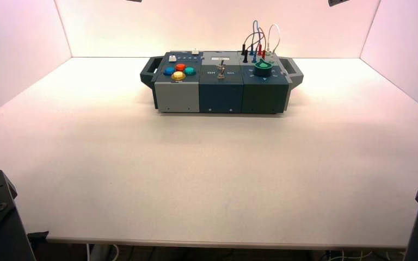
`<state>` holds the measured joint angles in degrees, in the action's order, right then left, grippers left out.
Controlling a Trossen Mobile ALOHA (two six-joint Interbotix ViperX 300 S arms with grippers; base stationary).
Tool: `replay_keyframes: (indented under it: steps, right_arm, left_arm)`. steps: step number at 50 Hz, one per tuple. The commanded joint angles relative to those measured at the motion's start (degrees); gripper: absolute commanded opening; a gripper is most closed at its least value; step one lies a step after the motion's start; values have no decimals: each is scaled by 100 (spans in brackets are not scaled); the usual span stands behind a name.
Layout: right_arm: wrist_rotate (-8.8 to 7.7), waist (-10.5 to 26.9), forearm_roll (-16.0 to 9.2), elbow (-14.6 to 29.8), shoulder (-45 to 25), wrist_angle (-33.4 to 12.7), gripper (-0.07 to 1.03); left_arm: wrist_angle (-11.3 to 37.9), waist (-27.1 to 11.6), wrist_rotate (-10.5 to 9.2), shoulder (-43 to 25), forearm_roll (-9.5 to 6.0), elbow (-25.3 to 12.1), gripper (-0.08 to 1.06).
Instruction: Move the bottom slider to position 4.
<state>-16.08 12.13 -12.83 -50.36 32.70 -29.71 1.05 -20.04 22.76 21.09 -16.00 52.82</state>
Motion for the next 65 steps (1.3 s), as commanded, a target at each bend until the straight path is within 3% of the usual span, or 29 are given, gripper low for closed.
replay_keyframes:
  steps: [1,38,42,51,61,65]
  right_arm:
    - [18,35,-26,123,18,53,-2]
    - [53,35,-88,141,-18,9,-2]
    - [53,35,-88,167,-35,-44,-2]
    - [53,35,-149,378,-35,-272,-2]
    - [53,35,-211,615,-79,-650,-2]
    - [44,53,-211,686,-97,-826,-2]
  left_arm:
    - [-53,18,9,97,18,-62,84]
    - [-193,18,0,88,18,-18,82]
    - [-255,18,-44,35,9,-18,75]
    - [-281,18,-97,-176,-9,-44,25]
    - [-237,18,-97,-334,-9,-149,20]
    - [-97,18,-97,-396,-9,-229,11]
